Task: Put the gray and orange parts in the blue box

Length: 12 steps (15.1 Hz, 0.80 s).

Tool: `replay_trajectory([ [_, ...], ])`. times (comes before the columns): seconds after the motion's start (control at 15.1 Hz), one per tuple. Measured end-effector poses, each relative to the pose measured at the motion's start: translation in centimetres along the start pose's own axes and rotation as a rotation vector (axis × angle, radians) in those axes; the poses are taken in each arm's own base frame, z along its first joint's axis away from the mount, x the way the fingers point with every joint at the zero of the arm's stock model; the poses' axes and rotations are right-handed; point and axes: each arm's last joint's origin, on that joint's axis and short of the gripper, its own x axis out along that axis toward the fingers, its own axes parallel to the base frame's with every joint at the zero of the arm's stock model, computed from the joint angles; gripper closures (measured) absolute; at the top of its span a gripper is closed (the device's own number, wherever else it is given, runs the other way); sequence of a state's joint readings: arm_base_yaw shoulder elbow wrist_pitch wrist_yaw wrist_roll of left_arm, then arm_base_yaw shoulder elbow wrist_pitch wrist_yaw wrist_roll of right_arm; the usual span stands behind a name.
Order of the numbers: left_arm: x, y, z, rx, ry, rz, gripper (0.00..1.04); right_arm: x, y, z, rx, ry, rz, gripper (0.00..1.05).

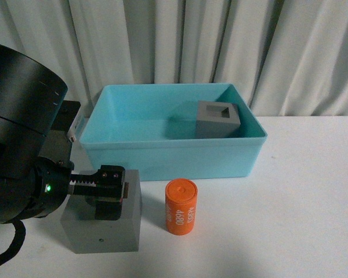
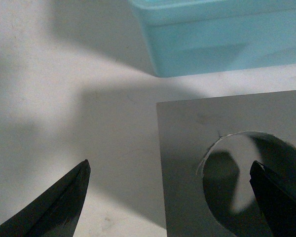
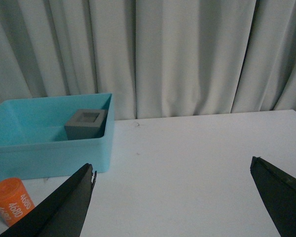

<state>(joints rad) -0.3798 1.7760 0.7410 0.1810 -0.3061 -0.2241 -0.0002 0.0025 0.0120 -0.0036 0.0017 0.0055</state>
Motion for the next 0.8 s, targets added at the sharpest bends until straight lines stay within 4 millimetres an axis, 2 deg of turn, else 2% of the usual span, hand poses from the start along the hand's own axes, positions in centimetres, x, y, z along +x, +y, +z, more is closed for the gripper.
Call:
replay_trajectory([
  [0.2, 0.35, 0.28, -0.22, -0.009, 0.019, 0.000, 0.07, 0.00, 0.00, 0.00, 0.000, 0.000, 0.000, 0.06],
  [0.4, 0.50, 0.24, -0.35, -0.019, 0.027, -0.013, 0.40, 0.00, 0.00, 0.00, 0.000, 0.000, 0.000, 0.06],
  [0.6, 0.49, 0.14, -0.35, -0.022, 0.027, -0.018, 0.46, 0.00, 0.00, 0.00, 0.000, 0.000, 0.000, 0.06],
  [0.73, 0.50, 0.08, -0.37, -0.027, 0.029, -0.024, 0.53, 0.00, 0.00, 0.00, 0.000, 0.000, 0.000, 0.06],
  [0.8, 0.48, 0.01, -0.39, -0.029, 0.031, -0.029, 0.60, 0.00, 0.00, 0.00, 0.000, 0.000, 0.000, 0.06],
])
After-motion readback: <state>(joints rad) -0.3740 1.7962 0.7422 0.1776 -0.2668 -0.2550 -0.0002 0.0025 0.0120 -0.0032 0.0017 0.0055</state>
